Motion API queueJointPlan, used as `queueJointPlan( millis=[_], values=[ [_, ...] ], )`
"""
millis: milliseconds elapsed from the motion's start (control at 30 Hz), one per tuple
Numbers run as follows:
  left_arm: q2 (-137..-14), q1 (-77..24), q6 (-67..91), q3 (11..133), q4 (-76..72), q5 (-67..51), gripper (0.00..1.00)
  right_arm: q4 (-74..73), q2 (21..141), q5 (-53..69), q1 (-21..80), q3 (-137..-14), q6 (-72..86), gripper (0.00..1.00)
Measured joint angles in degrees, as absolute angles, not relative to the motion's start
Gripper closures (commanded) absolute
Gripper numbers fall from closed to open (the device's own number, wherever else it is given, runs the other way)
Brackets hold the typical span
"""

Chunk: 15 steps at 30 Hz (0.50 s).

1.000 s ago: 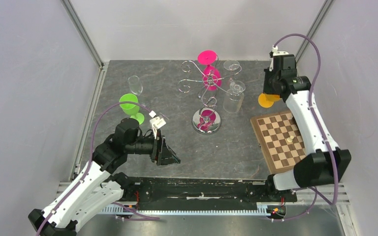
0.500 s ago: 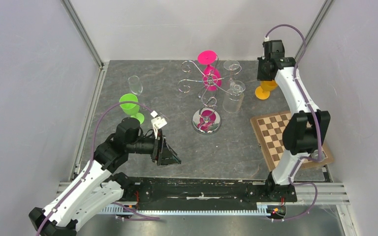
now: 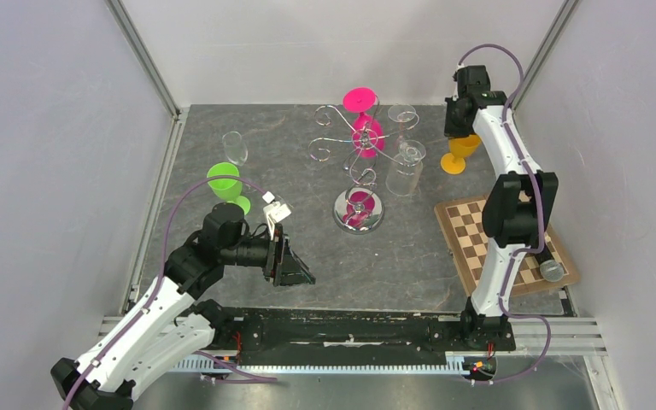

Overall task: Take the wine glass off the wine glass rack
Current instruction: Place the wine glass at the center of the board.

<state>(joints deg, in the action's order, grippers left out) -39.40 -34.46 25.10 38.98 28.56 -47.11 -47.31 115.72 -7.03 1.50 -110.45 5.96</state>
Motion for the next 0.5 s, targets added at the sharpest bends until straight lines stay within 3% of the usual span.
queueJointPlan(
  millis=[100,233,500],
  values=[
    [-39.4,-34.4,25.3,39.0,28.5,-47.1,0.36,-47.0,116.6,-6.1,1.3,-111.0,6.0,0.99],
    [-39.7,-34.2,25.5,39.0,28.5,-47.2,0.36,-47.4,117.4,-5.7,1.2,-112.1,6.2,0.77],
    [-39.7,-34.1,25.5,39.0,28.5,-47.2,0.36,-47.9,119.8,-5.1,1.1,-114.2,6.6,0.63]
  ],
)
